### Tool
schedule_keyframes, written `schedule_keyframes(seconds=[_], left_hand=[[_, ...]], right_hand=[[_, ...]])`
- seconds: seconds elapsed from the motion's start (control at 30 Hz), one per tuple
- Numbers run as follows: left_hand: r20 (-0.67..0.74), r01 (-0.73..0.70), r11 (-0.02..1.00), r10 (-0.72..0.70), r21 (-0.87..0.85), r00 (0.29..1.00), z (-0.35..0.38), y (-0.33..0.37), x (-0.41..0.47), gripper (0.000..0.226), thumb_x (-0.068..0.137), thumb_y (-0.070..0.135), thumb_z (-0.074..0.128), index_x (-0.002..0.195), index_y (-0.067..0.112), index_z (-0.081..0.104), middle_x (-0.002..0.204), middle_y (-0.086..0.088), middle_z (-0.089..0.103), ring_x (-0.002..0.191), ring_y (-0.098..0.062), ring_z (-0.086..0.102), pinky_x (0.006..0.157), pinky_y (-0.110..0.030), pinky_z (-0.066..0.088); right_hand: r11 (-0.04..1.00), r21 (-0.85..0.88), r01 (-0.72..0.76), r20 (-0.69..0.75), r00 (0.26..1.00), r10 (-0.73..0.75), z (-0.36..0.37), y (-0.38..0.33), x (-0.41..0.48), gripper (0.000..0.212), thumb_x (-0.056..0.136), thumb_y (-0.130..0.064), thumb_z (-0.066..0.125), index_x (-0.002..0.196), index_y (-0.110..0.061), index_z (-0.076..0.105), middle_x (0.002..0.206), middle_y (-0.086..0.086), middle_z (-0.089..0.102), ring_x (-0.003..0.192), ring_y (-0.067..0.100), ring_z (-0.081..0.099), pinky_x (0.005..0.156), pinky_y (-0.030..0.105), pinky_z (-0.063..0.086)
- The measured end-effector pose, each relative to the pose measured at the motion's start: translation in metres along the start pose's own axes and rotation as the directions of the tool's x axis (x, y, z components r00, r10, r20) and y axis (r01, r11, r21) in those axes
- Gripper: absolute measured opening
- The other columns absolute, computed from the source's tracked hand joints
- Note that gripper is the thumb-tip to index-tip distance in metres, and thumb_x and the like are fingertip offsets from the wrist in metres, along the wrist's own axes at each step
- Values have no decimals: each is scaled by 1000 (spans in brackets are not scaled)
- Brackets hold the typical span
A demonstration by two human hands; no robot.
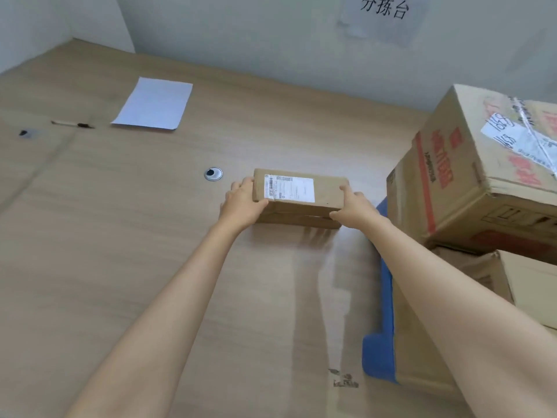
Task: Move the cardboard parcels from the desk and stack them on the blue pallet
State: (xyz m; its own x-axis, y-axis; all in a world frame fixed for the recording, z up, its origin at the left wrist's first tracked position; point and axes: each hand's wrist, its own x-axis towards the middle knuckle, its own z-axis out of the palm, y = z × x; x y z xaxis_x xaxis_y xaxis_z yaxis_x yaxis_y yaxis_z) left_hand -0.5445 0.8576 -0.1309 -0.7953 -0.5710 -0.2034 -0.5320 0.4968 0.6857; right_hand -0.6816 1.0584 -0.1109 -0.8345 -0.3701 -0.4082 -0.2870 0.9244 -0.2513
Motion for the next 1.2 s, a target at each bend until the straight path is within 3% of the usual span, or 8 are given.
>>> schedule_keyframes(seconds=[0.17, 0.3, 0.43, 0.63, 0.77, 0.97, 1.2], left_hand=[[115, 71, 997, -68, -24, 991, 27, -30, 26, 77, 86, 30, 63, 150, 31, 20, 146, -10, 29, 134, -32, 35, 109, -43, 32], [158, 34, 996, -21, -80, 987, 37, -39, 44, 91, 84, 30, 68, 152, 35, 7, 154, -2, 28, 140, -27, 29, 112, -42, 29], [145, -28, 993, 45, -116, 988, 46, -38, 53, 94, 82, 27, 70, 151, 39, 8, 155, 0, 29, 139, -21, 32, 112, -38, 31], [57, -43, 995, 48, -92, 997, 50, -33, 56, 89, 80, 28, 72, 152, 31, 19, 150, -4, 37, 137, -25, 35, 108, -35, 30], [-1, -19, 999, 19, -45, 1000, 33, -26, 52, 89, 76, 35, 74, 149, 34, 23, 142, -8, 45, 130, -30, 43, 106, -41, 37], [-175, -40, 999, 44, 27, 984, -37, 9, 41, 85, 77, 38, 73, 147, 37, 25, 136, -7, 49, 124, -30, 46, 100, -46, 41], [-405, -85, 992, 115, 93, 907, -127, 69, 7, 70, 83, 50, 64, 144, 35, 32, 127, -12, 55, 121, -34, 47, 97, -46, 38]], right_hand=[[990, 56, -130, 17, 991, 129, 21, 22, 35, 96, 86, -22, 63, 152, -33, -6, 144, 16, 29, 121, 36, 45, 93, 44, 47], [992, 75, -97, 31, 995, 95, 25, 33, 57, 110, 80, -27, 71, 149, -39, -13, 142, 14, 38, 120, 35, 48, 92, 47, 48], [994, 73, -75, 42, 996, 72, 31, 35, 69, 108, 83, -28, 71, 150, -34, -13, 137, 13, 44, 111, 32, 54, 88, 44, 50], [975, 218, -43, -19, 999, 49, 38, 29, 75, 99, 83, -27, 73, 151, -32, 1, 137, 16, 41, 112, 33, 51, 83, 37, 48], [966, 260, 1, -25, 1000, 5, 28, 14, 67, 95, 79, -32, 75, 149, -34, 11, 129, 13, 40, 101, 28, 51, 87, 43, 53], [962, 239, 134, -203, 975, -86, -26, -31, 40, 86, 85, -44, 66, 149, -34, 9, 127, 14, 43, 103, 35, 56, 92, 47, 49], [928, 203, 313, -434, 878, -201, -112, -75, -19, 76, 90, -50, 56, 151, -29, 16, 131, 15, 44, 124, 33, 44, 101, 43, 40]])
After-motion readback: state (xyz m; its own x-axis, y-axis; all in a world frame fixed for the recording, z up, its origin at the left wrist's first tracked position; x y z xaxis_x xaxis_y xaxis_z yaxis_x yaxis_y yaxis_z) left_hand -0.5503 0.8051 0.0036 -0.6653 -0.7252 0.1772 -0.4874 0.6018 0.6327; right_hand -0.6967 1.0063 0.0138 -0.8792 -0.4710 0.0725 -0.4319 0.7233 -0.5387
